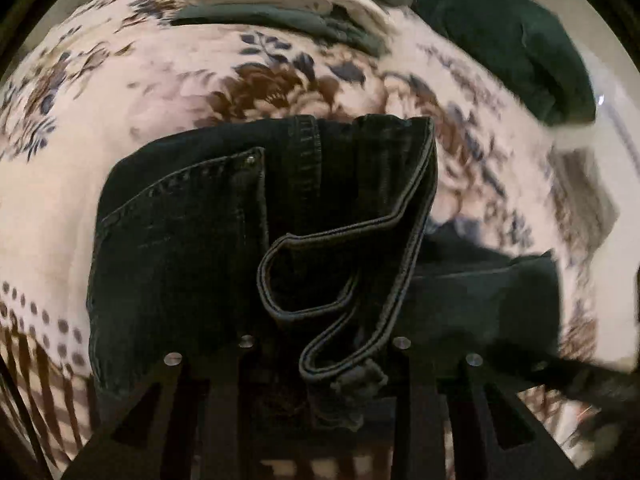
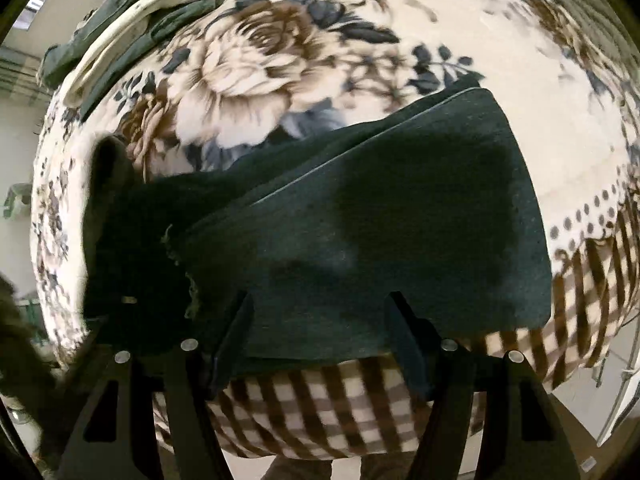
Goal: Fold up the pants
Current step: 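Grasp the folded jeans at the waistband with the left tool and fold again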
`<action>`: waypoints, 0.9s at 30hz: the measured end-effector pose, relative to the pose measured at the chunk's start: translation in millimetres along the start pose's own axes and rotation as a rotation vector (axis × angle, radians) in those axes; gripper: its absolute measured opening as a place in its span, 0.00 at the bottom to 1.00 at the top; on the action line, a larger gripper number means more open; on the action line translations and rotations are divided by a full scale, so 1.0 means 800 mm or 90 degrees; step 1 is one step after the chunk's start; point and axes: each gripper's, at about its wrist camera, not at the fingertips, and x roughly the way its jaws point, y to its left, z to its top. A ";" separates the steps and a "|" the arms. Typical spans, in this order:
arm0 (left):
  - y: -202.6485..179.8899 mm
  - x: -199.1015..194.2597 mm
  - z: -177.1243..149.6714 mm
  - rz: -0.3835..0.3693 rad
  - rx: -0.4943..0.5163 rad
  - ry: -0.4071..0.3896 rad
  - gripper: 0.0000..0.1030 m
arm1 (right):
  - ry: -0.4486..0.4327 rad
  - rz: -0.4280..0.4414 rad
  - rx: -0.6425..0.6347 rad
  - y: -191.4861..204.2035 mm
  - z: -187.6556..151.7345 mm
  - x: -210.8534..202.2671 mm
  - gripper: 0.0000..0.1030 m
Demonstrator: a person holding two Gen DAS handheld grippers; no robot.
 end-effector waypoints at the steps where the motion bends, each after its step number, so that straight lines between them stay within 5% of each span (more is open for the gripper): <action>1: -0.001 0.001 0.003 0.002 0.005 0.009 0.31 | 0.003 0.016 0.002 -0.005 0.005 -0.003 0.68; 4: -0.009 -0.009 0.012 0.004 0.016 0.046 0.44 | 0.004 0.085 0.009 -0.012 0.019 -0.014 0.78; 8: -0.016 -0.055 -0.001 -0.056 -0.001 0.057 0.93 | 0.003 0.177 -0.001 -0.003 0.037 -0.029 0.82; 11: 0.003 -0.092 -0.010 -0.004 -0.040 0.031 0.94 | 0.017 0.226 -0.034 0.020 0.048 -0.025 0.86; 16: 0.070 -0.093 -0.009 0.155 -0.085 0.017 0.94 | 0.076 0.231 -0.107 0.066 0.064 0.033 0.86; 20: 0.113 -0.061 -0.006 0.194 -0.121 0.061 0.94 | 0.162 0.299 -0.108 0.089 0.061 0.090 0.87; 22: 0.123 -0.049 -0.004 0.198 -0.124 0.074 0.94 | 0.160 0.277 -0.134 0.103 0.055 0.101 0.88; 23: 0.124 -0.047 -0.003 0.208 -0.117 0.074 0.94 | 0.149 0.263 -0.150 0.109 0.052 0.101 0.86; 26: 0.120 -0.050 -0.004 0.218 -0.103 0.068 0.94 | 0.117 0.234 -0.176 0.117 0.038 0.085 0.32; 27: 0.117 -0.053 -0.002 0.218 -0.101 0.066 0.94 | 0.103 0.234 -0.174 0.118 0.035 0.077 0.29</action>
